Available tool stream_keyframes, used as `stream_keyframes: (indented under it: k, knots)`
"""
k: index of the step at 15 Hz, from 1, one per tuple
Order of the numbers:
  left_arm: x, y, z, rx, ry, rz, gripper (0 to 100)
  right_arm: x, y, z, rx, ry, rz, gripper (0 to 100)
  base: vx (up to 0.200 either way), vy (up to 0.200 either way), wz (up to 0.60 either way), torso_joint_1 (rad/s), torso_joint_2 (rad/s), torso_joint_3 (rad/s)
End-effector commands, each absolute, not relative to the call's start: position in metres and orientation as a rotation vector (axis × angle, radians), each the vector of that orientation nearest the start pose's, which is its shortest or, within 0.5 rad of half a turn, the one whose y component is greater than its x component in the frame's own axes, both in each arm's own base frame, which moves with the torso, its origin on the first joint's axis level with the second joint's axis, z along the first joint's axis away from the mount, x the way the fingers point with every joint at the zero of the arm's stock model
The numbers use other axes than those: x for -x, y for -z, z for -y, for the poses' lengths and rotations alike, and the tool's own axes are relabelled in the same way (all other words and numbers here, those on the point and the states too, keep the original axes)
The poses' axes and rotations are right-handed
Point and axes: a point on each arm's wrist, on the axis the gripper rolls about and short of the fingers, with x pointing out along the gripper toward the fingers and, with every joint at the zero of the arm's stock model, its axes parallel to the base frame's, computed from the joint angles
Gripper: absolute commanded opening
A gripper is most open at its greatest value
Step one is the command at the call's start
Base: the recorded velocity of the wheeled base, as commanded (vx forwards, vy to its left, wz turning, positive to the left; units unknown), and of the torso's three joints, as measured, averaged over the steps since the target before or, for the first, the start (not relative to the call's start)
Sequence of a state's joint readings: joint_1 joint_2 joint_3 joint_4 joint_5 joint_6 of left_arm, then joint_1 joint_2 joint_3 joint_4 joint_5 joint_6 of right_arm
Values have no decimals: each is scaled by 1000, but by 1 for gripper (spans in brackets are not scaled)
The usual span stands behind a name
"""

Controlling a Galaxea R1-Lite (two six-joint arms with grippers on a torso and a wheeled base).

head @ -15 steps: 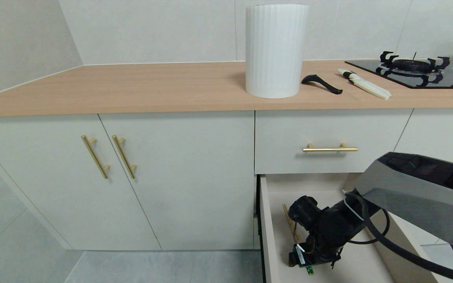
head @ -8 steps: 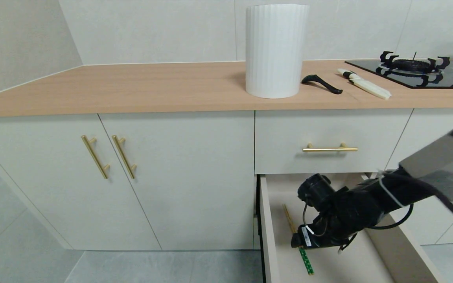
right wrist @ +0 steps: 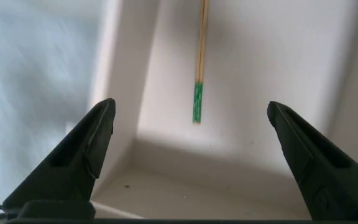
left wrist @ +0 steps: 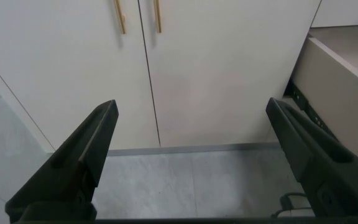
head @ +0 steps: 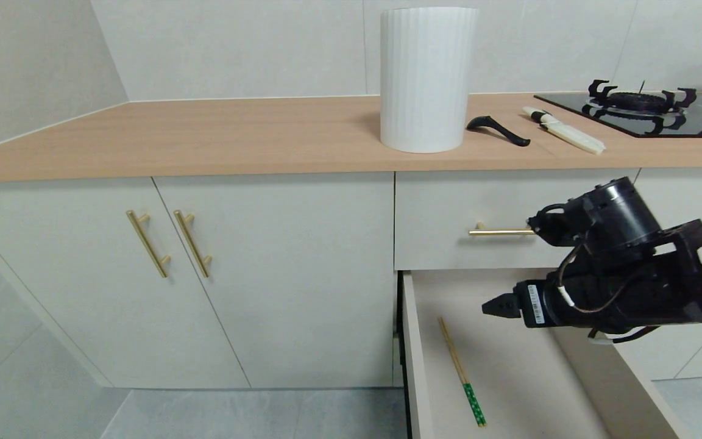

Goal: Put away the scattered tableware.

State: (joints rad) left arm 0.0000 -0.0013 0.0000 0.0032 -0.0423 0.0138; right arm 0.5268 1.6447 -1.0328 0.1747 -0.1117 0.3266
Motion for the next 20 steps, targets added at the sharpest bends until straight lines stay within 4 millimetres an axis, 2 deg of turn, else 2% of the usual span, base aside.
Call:
stream_keyframes:
  k: [1, 10, 14, 20]
  knots:
    - [23, -75, 1, -14, 41, -3, 100, -233, -210, -125, -83, -251, -718, 100, 0, 0, 0, 0, 0, 0]
    - [23, -75, 1, -14, 43, -3, 100, -240, -216, -110, -87, -180, -675, 100, 0, 0, 0, 2, -15, -11]
    - [23, -75, 1, -14, 41, -3, 100, -237, -221, -104, -80, -173, -653, 100, 0, 0, 0, 90, -273, -275]
    - [23, -75, 1, -14, 43, -3, 100, -238, -220, -104, -79, -171, -657, 100, 0, 0, 0, 150, -500, -302]
